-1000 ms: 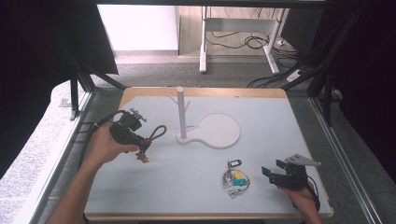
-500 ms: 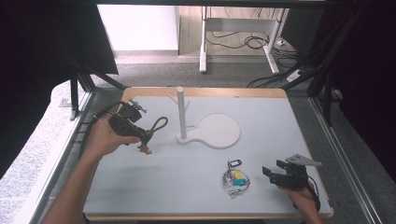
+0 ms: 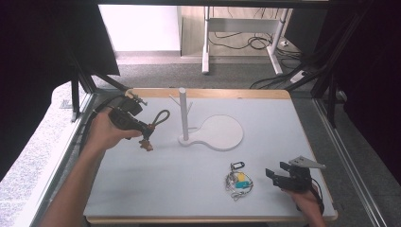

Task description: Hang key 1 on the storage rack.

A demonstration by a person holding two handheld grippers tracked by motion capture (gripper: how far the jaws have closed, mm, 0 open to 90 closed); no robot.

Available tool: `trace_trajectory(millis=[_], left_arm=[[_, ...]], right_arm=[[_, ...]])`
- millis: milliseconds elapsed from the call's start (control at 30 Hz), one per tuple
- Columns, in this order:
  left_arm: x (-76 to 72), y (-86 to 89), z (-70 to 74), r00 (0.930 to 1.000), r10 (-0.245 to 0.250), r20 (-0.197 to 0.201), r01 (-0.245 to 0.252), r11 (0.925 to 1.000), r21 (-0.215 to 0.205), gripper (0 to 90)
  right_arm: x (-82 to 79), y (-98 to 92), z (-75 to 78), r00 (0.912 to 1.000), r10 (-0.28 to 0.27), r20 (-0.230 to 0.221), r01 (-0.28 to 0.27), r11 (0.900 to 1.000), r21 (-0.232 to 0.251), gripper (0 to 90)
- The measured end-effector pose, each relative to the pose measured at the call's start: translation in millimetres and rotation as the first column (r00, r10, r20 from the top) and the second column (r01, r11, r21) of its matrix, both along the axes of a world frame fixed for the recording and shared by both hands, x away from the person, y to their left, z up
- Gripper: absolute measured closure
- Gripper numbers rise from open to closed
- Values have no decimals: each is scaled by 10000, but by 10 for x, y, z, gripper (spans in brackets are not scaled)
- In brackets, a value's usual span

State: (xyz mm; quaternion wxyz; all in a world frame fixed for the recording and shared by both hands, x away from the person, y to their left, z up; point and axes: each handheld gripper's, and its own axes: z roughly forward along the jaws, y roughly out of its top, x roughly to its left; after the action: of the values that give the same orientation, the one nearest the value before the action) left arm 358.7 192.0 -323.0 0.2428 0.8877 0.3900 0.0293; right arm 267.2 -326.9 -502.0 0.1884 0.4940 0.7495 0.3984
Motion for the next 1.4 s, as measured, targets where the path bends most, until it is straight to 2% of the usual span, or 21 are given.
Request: trace_trajectory(millis=[267,400,500,633,967,1400], left_arm=[[64,-42,158,9999,-45,121,46,10000,-63,669],[102,-46,205,9999,-51,94,50,10000,46,669],[135,-35,254,10000,6,51,-5,9999,-112,669],[190,-40,305,10000,50,10,-50,9999,-102,669],[337,-102,296,9998,-55,-169,54,10000,-74,669],[579,-46,226,9991,12,-414,-22,9997,-254,670]], right_arm=[[-1,0,5,10000,11,40,-11,10000,25,294],[-1,-8,6,10000,8,28,-8,10000,2,294],[-2,-16,10,10000,-2,5,2,10000,-6,294],[-1,-9,7,10000,18,21,-18,10000,-15,294],[-10,0,10,9998,198,-5,-198,9998,-29,293],[-132,-54,8,9999,-72,71,73,9999,-146,293]])
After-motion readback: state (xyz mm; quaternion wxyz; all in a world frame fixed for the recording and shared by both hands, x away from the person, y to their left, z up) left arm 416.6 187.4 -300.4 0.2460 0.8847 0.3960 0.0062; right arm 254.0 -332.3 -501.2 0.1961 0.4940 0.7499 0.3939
